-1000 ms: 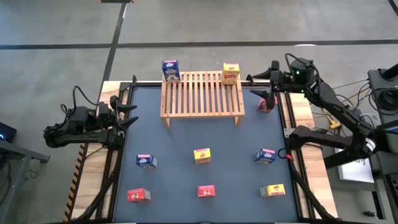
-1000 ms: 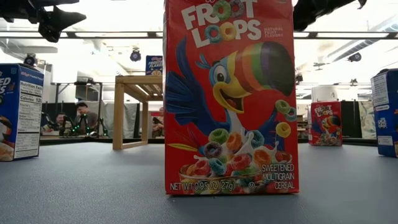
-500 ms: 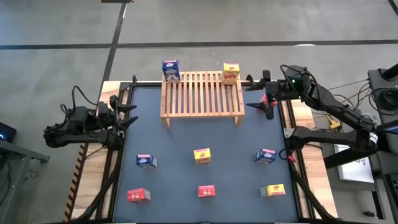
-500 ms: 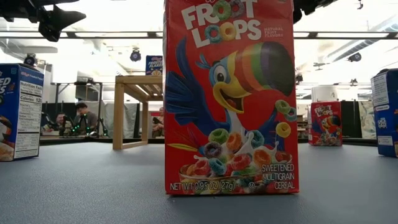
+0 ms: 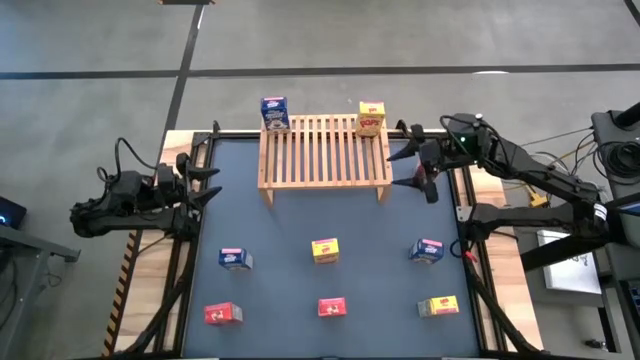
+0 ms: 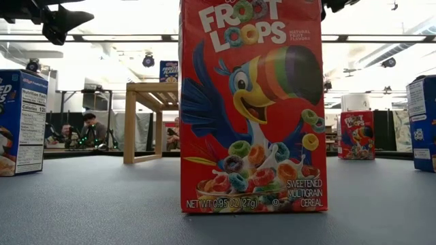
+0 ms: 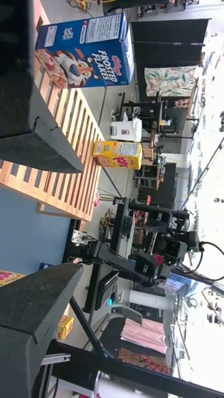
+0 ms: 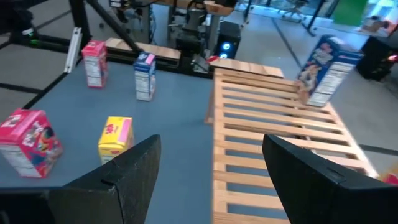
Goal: Stack cereal on shelf
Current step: Put the left blue cereal box on the shelf aligned with the other blue cereal box
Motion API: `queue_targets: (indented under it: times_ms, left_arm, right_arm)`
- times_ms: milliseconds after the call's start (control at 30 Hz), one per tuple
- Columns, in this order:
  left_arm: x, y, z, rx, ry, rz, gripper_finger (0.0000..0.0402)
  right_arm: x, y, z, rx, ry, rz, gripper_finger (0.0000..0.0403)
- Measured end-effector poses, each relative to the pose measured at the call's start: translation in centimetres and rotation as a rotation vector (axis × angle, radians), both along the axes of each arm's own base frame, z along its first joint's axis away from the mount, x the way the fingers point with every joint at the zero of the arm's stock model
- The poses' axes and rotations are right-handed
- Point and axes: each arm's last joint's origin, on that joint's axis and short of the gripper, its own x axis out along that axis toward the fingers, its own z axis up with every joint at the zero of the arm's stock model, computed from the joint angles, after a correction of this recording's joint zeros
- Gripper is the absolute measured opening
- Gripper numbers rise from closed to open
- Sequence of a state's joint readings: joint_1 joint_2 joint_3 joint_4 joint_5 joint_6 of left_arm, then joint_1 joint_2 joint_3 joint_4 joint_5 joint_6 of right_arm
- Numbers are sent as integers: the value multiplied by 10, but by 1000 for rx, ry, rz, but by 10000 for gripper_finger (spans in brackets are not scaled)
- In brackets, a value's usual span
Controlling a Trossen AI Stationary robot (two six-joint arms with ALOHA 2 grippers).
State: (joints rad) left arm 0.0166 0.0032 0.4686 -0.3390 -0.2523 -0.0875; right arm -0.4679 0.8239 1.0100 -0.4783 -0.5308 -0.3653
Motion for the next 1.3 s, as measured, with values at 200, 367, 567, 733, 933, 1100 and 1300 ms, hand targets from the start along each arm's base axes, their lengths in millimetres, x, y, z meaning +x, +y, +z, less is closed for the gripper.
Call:
queue_targets:
  times_ms: [200, 367, 567, 733, 933, 1100, 1300]
  left_arm:
    - [0, 0, 0, 0, 0, -1, 233]
    - [0, 0, 0, -3, -1, -1, 233]
    - [0, 0, 0, -4, -1, -1, 233]
    - [3, -1, -3, -20, -1, -38, 233]
    - [14, -2, -21, -2, 36, -71, 233]
    - [21, -3, -24, -24, 53, -105, 233]
    - [36, -3, -14, -22, 142, -118, 233]
  right_arm:
    - [13, 6, -8, 21, 48, 57, 270]
    - [21, 14, -12, 27, 70, 104, 270]
    - [25, 21, -13, 18, 85, 107, 270]
    - [27, 27, -13, 40, 93, 120, 269]
    - [29, 31, -15, 29, 106, 102, 270]
    - [30, 32, -15, 19, 110, 87, 269]
    - [30, 32, -15, 36, 111, 80, 269]
